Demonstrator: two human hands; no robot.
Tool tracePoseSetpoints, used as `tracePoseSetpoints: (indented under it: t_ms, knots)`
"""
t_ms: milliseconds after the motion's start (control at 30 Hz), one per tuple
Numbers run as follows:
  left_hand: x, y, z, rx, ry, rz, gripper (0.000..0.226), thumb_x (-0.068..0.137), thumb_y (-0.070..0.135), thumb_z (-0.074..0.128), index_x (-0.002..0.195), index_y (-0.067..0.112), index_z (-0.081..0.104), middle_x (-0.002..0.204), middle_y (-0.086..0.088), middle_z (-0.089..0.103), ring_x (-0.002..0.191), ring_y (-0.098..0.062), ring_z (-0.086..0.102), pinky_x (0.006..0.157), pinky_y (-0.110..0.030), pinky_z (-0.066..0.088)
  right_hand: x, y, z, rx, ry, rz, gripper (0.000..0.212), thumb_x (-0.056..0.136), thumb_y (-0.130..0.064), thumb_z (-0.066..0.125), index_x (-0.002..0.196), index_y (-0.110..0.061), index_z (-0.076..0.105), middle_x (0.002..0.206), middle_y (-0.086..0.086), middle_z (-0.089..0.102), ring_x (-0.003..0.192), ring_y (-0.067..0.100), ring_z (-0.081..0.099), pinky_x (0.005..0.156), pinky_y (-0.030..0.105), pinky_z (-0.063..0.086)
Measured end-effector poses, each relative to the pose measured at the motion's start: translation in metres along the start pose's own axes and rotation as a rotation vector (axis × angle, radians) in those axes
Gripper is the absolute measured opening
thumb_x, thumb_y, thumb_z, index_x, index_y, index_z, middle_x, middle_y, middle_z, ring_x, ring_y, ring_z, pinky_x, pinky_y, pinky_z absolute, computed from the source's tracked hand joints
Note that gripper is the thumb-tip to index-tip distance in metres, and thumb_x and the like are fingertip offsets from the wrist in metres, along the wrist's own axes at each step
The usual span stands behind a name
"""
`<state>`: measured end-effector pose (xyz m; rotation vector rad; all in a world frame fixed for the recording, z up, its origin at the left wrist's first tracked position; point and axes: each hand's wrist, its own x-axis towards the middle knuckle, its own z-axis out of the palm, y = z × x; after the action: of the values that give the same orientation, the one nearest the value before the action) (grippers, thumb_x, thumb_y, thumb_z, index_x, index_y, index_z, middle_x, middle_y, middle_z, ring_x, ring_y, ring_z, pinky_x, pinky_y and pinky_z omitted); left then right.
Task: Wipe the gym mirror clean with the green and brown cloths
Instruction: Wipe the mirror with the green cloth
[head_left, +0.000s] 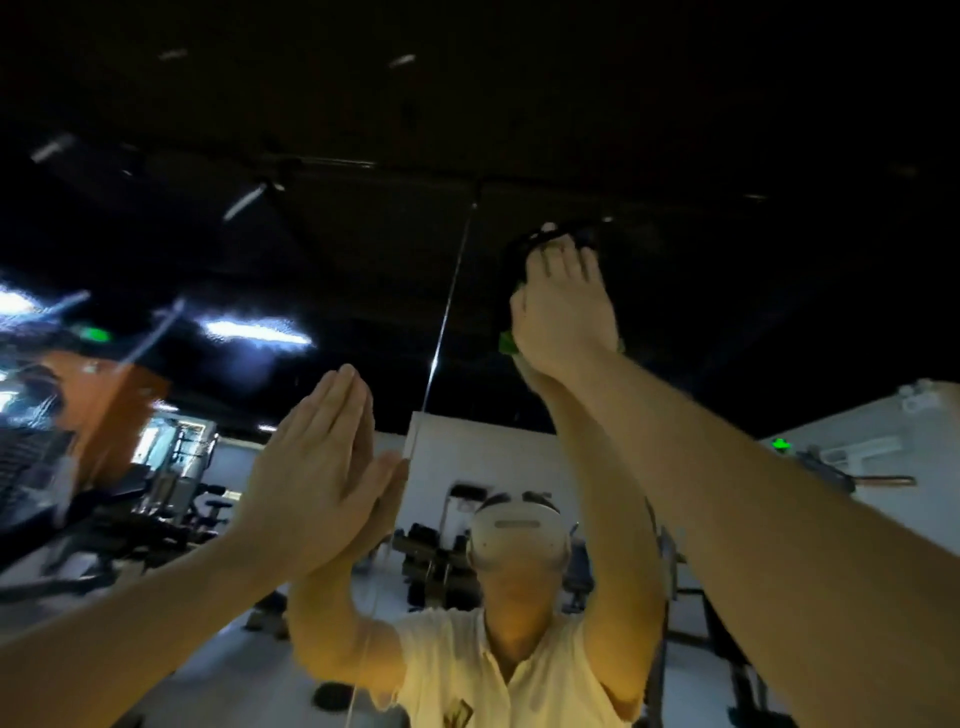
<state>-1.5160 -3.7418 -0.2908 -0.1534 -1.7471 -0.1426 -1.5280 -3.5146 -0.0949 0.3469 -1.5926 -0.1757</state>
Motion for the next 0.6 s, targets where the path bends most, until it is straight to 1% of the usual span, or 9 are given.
tracePoseSetpoints:
  t_ms: [100, 167, 233, 300, 400, 433, 500, 533, 600]
  knots:
    - [0.002, -0.009, -0.002, -0.084, -0.025, 0.006, 0.080, 0.096, 0.061, 0.012, 0.163, 0.017, 0.008, 0.172, 0.002, 0.002, 0.159, -0.009, -0.001, 0.130, -0.037, 0.007, -0.043, -0.047, 0.007, -0.001, -0.024, -0.249, 0.062, 0.109, -0.035, 0.022, 0.163, -0.006, 0.012, 0.172, 0.013, 0.006, 0.159, 0.025, 0.004, 0.127, 0.043, -0.004]
    - [0.001, -0.010, -0.007, -0.175, 0.006, -0.003, 0.076, 0.098, 0.053, 0.017, 0.162, 0.012, 0.021, 0.171, -0.002, 0.015, 0.158, -0.010, 0.008, 0.129, -0.037, 0.011, -0.080, -0.067, 0.008, -0.005, -0.095, -0.358, 0.063, 0.110, -0.036, 0.016, 0.164, -0.007, 0.005, 0.172, 0.012, -0.002, 0.160, 0.024, -0.003, 0.129, 0.045, -0.003]
    - [-0.008, -0.008, -0.008, -0.248, 0.090, -0.040, 0.071, 0.101, 0.045, 0.024, 0.158, 0.005, 0.034, 0.167, -0.011, 0.031, 0.155, -0.017, 0.023, 0.127, -0.039, 0.018, -0.123, -0.079, 0.007, -0.015, -0.149, -0.443, 0.064, 0.109, -0.038, 0.017, 0.164, -0.006, 0.004, 0.171, 0.014, -0.005, 0.159, 0.027, -0.005, 0.129, 0.047, -0.001]
    - [-0.025, -0.003, -0.005, -0.303, 0.114, -0.111, 0.070, 0.102, 0.044, 0.026, 0.157, 0.002, 0.036, 0.165, -0.014, 0.034, 0.154, -0.024, 0.028, 0.127, -0.042, 0.021, -0.179, -0.093, -0.002, 0.022, -0.178, -0.585, 0.064, 0.107, -0.035, 0.025, 0.162, -0.005, 0.014, 0.171, 0.018, 0.006, 0.159, 0.032, 0.002, 0.129, 0.049, -0.002]
    - [-0.056, 0.007, 0.000, -0.330, 0.063, -0.175, 0.073, 0.102, 0.047, 0.024, 0.160, 0.003, 0.031, 0.167, -0.013, 0.030, 0.155, -0.025, 0.025, 0.128, -0.045, 0.020, -0.254, -0.095, -0.007, 0.044, -0.257, -0.872, 0.054, 0.106, -0.022, 0.015, 0.151, -0.002, 0.039, 0.156, 0.014, 0.048, 0.148, 0.034, 0.033, 0.129, 0.047, -0.002]
    - [-0.066, 0.010, 0.000, -0.299, 0.039, -0.159, 0.073, 0.102, 0.047, 0.024, 0.160, 0.002, 0.030, 0.167, -0.014, 0.030, 0.155, -0.027, 0.025, 0.127, -0.048, 0.021, -0.266, -0.087, -0.004, 0.014, -0.247, -0.894, 0.051, 0.108, -0.019, 0.016, 0.148, -0.003, 0.043, 0.151, 0.011, 0.055, 0.144, 0.032, 0.037, 0.128, 0.046, -0.009]
    - [-0.084, 0.015, -0.002, -0.188, 0.015, -0.084, 0.074, 0.103, 0.047, 0.024, 0.158, -0.003, 0.031, 0.164, -0.021, 0.032, 0.153, -0.034, 0.029, 0.124, -0.056, 0.027, -0.261, -0.072, -0.019, 0.012, -0.257, -0.814, 0.051, 0.106, -0.024, 0.027, 0.150, -0.002, 0.042, 0.152, 0.016, 0.052, 0.146, 0.034, 0.033, 0.125, 0.044, -0.019]
    - [-0.091, 0.015, -0.003, -0.140, 0.019, -0.052, 0.075, 0.105, 0.049, 0.021, 0.157, -0.005, 0.032, 0.163, -0.024, 0.033, 0.152, -0.037, 0.031, 0.122, -0.059, 0.029, -0.247, -0.062, -0.027, 0.016, -0.255, -0.713, 0.054, 0.105, -0.024, 0.029, 0.152, -0.001, 0.038, 0.155, 0.019, 0.047, 0.147, 0.035, 0.031, 0.127, 0.045, -0.014]
    - [-0.105, 0.016, -0.003, -0.093, 0.041, -0.025, 0.080, 0.107, 0.054, 0.012, 0.156, -0.006, 0.031, 0.162, -0.027, 0.033, 0.151, -0.040, 0.030, 0.120, -0.062, 0.030, -0.214, -0.034, -0.035, -0.024, -0.314, -0.486, 0.053, 0.103, -0.023, 0.037, 0.153, -0.006, 0.035, 0.157, 0.019, 0.042, 0.141, 0.038, 0.039, 0.126, 0.048, 0.021]
